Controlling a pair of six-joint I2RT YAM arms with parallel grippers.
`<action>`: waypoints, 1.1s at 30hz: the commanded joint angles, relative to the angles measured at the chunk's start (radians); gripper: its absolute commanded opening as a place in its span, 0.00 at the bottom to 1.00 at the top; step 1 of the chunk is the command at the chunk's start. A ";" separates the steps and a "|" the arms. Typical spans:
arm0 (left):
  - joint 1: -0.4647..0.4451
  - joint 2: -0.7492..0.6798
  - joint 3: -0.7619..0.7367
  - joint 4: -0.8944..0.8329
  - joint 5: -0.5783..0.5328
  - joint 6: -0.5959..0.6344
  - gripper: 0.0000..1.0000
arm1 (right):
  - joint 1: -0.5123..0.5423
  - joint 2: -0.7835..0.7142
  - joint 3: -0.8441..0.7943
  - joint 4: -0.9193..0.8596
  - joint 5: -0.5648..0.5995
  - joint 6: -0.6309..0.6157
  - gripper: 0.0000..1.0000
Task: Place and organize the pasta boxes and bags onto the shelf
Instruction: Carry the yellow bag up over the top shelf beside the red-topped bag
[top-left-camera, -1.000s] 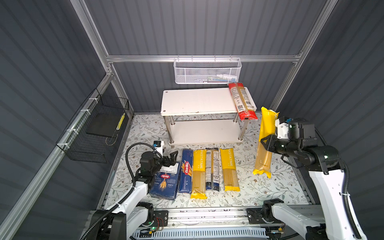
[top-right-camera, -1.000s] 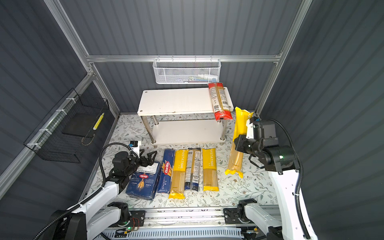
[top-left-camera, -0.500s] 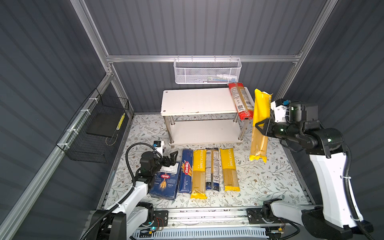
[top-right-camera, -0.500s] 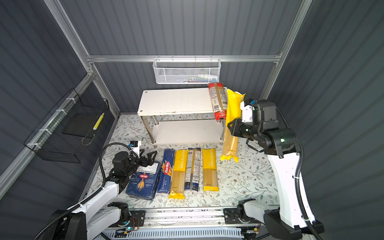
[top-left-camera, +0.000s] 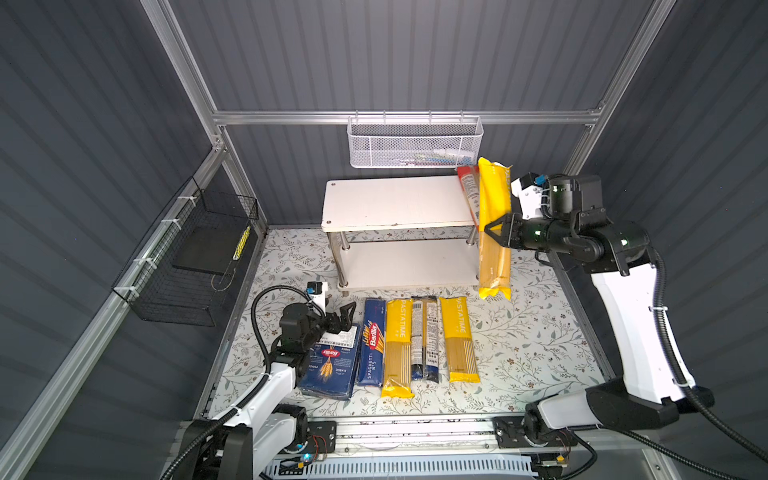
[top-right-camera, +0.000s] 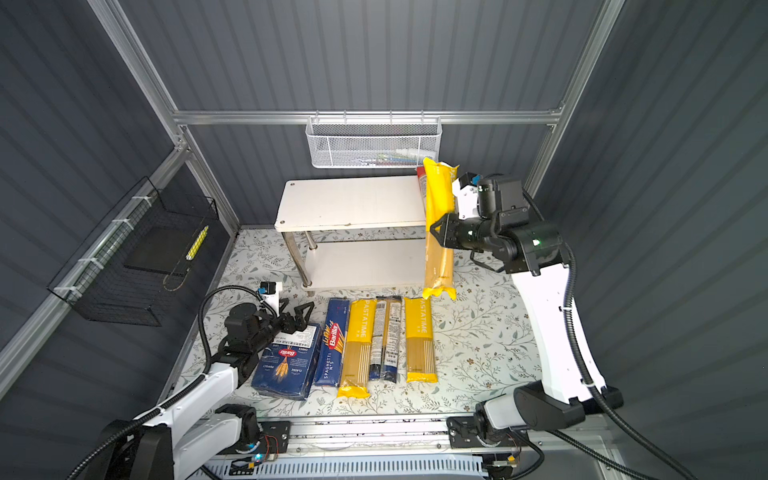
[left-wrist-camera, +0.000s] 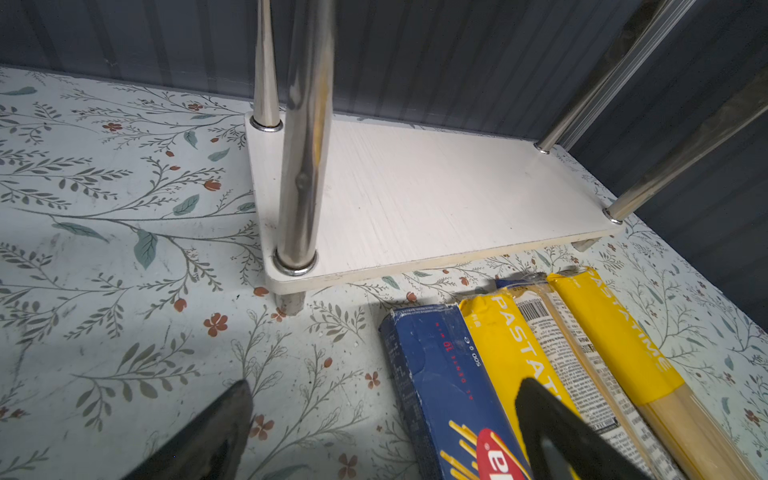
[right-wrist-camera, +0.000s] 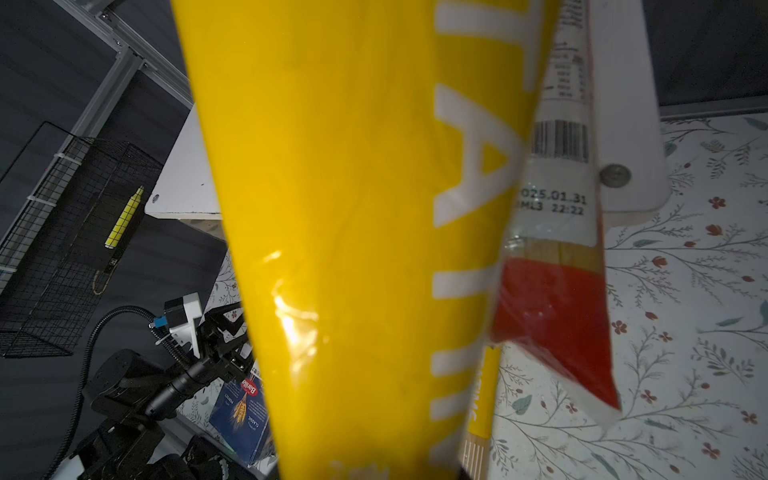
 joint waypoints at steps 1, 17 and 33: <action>-0.005 0.002 0.005 0.004 0.011 0.006 1.00 | 0.013 0.032 0.105 0.139 -0.041 -0.024 0.20; -0.005 0.003 0.006 0.002 0.011 0.008 1.00 | 0.047 0.306 0.412 0.135 -0.017 -0.035 0.23; -0.005 -0.002 0.005 0.001 0.007 0.008 1.00 | 0.046 0.383 0.432 0.220 0.024 -0.008 0.26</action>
